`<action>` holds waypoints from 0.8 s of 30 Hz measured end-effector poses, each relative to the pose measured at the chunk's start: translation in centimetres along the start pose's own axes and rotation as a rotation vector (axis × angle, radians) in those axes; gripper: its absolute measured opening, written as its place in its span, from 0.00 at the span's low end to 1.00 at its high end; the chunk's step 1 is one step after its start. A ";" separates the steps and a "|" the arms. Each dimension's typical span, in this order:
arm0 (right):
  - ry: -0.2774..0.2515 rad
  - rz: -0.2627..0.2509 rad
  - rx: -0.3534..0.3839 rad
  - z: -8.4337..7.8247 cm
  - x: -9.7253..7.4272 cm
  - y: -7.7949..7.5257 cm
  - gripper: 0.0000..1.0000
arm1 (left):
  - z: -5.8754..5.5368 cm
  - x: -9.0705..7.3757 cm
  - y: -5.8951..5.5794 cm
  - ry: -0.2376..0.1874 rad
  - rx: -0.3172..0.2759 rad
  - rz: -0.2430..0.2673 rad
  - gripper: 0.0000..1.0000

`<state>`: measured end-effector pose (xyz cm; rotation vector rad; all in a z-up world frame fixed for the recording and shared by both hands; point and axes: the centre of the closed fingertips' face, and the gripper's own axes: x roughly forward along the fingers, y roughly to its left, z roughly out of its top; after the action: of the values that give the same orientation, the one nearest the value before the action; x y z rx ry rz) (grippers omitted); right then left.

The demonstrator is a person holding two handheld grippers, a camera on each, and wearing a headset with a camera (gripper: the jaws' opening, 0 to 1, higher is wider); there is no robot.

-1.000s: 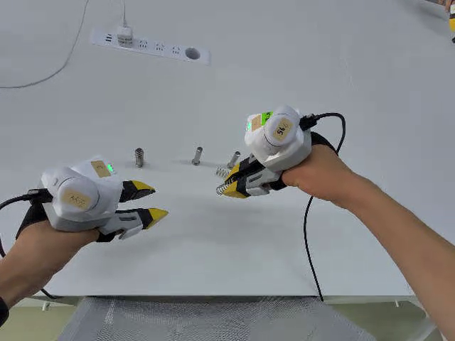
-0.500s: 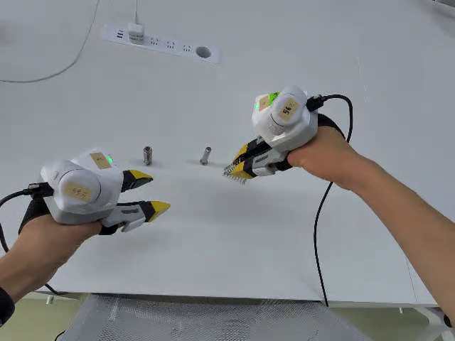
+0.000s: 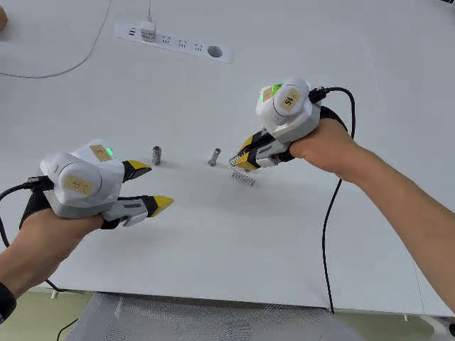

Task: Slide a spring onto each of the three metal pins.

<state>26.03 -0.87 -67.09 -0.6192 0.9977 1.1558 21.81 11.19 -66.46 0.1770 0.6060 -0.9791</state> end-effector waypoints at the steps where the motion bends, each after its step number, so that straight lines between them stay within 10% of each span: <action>1: 0.001 0.001 0.000 0.0 0.1 -0.1 0.12 | 0.0 0.0 0.1 -0.002 -0.003 0.003 0.44; 24: 0.036 0.008 -0.044 0.8 2.1 -2.4 0.13 | -1.2 -1.4 2.8 0.003 -0.071 0.061 0.54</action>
<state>28.76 0.01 -68.80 -0.6735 1.0087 1.1795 23.08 14.26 -67.08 0.1334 0.6333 -0.8974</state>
